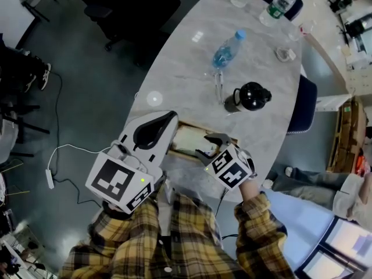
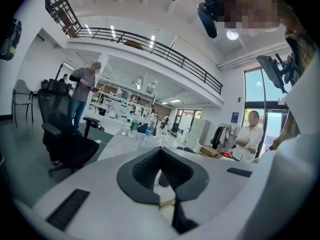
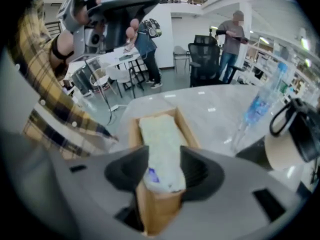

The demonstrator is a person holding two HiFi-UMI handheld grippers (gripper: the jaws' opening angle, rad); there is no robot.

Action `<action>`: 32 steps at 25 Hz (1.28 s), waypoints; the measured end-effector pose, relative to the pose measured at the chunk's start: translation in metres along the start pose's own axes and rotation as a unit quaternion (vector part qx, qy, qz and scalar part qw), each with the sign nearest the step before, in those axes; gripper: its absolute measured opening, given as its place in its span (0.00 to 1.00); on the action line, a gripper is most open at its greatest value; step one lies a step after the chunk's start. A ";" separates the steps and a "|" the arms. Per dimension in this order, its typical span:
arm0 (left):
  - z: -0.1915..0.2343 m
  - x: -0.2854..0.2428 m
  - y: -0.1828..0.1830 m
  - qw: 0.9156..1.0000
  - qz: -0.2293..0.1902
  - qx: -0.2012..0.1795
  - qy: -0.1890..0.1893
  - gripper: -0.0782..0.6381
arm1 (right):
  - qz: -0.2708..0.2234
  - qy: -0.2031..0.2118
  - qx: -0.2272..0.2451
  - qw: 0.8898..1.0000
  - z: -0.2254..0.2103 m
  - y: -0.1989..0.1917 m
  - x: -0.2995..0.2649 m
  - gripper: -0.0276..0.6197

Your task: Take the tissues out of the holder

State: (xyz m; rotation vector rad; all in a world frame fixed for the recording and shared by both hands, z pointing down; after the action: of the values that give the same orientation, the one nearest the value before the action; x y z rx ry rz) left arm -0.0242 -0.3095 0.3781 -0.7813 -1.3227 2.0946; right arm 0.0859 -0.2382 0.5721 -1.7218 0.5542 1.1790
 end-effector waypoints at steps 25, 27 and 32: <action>0.009 -0.001 -0.014 1.000 0.019 0.009 0.010 0.13 | 0.102 0.069 0.018 0.992 0.003 -0.035 -0.057 0.27; 0.008 -0.001 -0.015 1.000 0.018 0.008 0.009 0.13 | 0.094 0.074 0.006 0.993 0.003 -0.035 -0.057 0.21; 0.008 -0.002 -0.013 1.000 0.016 0.007 0.008 0.13 | 0.085 0.073 -0.004 0.994 0.003 -0.035 -0.054 0.15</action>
State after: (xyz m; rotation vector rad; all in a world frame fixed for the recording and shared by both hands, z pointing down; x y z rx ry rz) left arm -0.0268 -0.3104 0.3927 -0.8157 -1.2931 2.1160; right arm 0.0881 -0.2267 0.6356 -1.8047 0.7988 1.1785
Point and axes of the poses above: the fingertips, and each gripper's own axes: x backward along the fingers, z to its left, y out of its top, the point moved 2 cm from there along x, backward along the fingers, and after that the axes turned 2 degrees about x, right-handed, at the moved point
